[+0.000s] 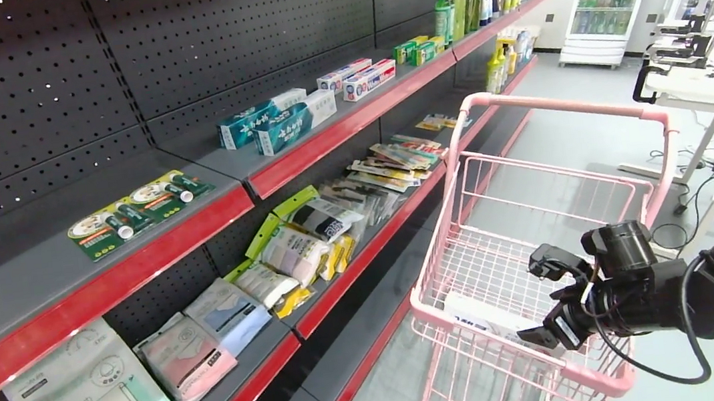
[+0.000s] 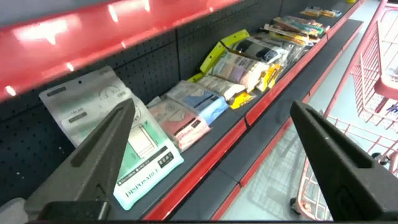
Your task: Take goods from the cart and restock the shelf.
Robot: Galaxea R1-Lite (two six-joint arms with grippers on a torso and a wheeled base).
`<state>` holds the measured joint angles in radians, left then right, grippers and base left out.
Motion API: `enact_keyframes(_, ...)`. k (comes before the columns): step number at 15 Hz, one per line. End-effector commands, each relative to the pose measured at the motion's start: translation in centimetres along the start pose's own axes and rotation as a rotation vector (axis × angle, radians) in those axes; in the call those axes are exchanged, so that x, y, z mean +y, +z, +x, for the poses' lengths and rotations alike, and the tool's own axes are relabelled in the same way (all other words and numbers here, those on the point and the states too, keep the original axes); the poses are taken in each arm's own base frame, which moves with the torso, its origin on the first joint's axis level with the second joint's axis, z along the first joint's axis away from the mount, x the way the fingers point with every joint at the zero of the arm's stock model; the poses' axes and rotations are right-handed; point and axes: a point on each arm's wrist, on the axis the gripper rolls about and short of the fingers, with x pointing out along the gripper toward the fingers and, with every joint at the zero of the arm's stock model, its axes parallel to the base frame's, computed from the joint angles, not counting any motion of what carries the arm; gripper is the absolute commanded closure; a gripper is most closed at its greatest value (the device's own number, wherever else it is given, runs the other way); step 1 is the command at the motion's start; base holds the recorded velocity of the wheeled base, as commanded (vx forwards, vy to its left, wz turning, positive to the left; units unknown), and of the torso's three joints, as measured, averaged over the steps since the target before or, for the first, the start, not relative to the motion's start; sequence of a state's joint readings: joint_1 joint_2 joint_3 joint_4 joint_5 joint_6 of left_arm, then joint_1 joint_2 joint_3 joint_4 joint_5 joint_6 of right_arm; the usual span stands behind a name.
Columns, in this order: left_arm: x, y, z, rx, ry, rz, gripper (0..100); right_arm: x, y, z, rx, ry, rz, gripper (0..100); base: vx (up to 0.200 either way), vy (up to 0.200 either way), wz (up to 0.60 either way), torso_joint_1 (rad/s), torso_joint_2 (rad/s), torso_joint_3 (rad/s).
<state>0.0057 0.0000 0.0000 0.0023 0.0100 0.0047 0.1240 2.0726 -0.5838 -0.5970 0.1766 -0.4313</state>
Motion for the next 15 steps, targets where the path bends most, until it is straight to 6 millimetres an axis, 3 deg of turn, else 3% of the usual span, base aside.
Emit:
enact_keyframes(1, 0.0, 0.0, 0.0, -0.001, 0.001, 0.001, 0, -1.3, 0.4, 0.5, -0.024, -0.009, -0.001, 0, 0.000, 0.000, 0.00, -0.144, 0.36, 0.207)
enact_keyframes(5, 0.0, 0.0, 0.0, -0.001, 0.001, 0.001, 0, -2.9, 0.2, 1.8, -0.063, 0.046, -0.054, 0, 0.000, 0.000, 0.00, -0.040, 0.10, 0.053)
enact_keyframes(10, 0.0, 0.0, 0.0, -0.001, 0.001, 0.001, 0, -3.0, 0.9, 3.4, -0.117, 0.147, -0.070, 0, 0.000, 0.000, 0.00, 0.000, 0.00, 0.000)
enact_keyframes(15, 0.0, 0.0, 0.0, -0.001, 0.001, 0.001, 0, -2.6, -0.1, 4.3, -0.109, 0.212, -0.085, 0, 0.000, 0.000, 0.00, 0.000, 0.00, 0.000)
